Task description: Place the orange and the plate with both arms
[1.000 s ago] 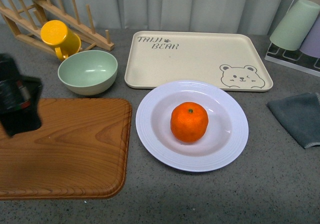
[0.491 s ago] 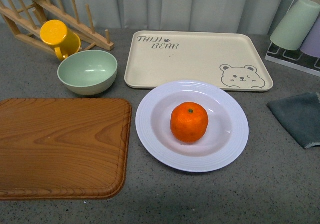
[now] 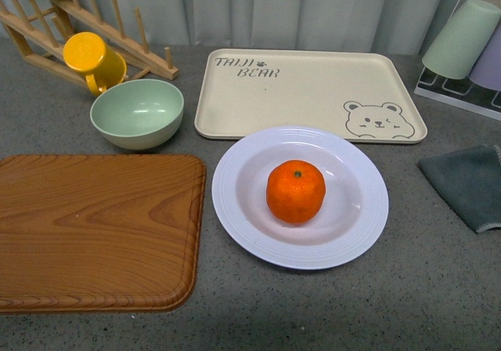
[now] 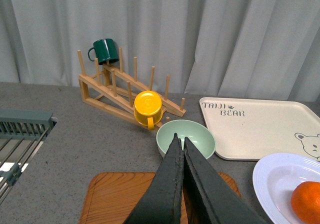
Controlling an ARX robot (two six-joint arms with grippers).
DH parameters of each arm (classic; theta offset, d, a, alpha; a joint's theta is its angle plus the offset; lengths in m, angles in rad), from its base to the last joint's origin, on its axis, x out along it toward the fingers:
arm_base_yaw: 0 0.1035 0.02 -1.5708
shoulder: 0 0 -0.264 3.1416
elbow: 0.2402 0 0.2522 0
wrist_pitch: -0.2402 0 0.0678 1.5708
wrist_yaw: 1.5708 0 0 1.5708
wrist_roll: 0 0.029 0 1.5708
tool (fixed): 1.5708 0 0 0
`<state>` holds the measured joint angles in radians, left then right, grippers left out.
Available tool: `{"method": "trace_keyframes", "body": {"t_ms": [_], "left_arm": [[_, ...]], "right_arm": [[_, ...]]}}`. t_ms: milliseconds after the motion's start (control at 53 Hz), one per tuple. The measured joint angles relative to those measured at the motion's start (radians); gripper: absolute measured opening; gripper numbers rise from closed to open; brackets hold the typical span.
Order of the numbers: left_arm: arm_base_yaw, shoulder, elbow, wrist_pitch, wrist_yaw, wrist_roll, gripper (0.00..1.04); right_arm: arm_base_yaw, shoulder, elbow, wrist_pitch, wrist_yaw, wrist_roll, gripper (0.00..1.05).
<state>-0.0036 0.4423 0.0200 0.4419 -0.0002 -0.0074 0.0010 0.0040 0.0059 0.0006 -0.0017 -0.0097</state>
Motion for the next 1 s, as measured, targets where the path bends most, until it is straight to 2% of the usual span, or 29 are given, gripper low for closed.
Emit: {"method": "trace_keyframes", "body": {"t_ms": [358,660,774,943,1000], "left_arm": [[0.001,-0.186,0.0,-0.182,-0.001,0.0,0.04],[0.001,-0.267,0.0,-0.263,-0.001,0.0,0.04],[0.001,-0.406,0.0,-0.429,0.0,0.0,0.04],[0.001,-0.437,0.0,-0.439,0.0,0.0,0.04],[0.001,-0.437,0.0,-0.44,0.0,0.0,0.11]], "right_arm": [[0.0,0.0,0.0,0.0,0.0,0.0,0.96],[0.0,0.0,0.0,0.0,0.0,0.0,0.96],[0.0,0.0,0.0,0.0,0.0,0.0,0.96],[0.0,0.0,0.0,0.0,0.0,0.0,0.96],[0.0,0.0,0.0,0.0,0.0,0.0,0.96]]}}
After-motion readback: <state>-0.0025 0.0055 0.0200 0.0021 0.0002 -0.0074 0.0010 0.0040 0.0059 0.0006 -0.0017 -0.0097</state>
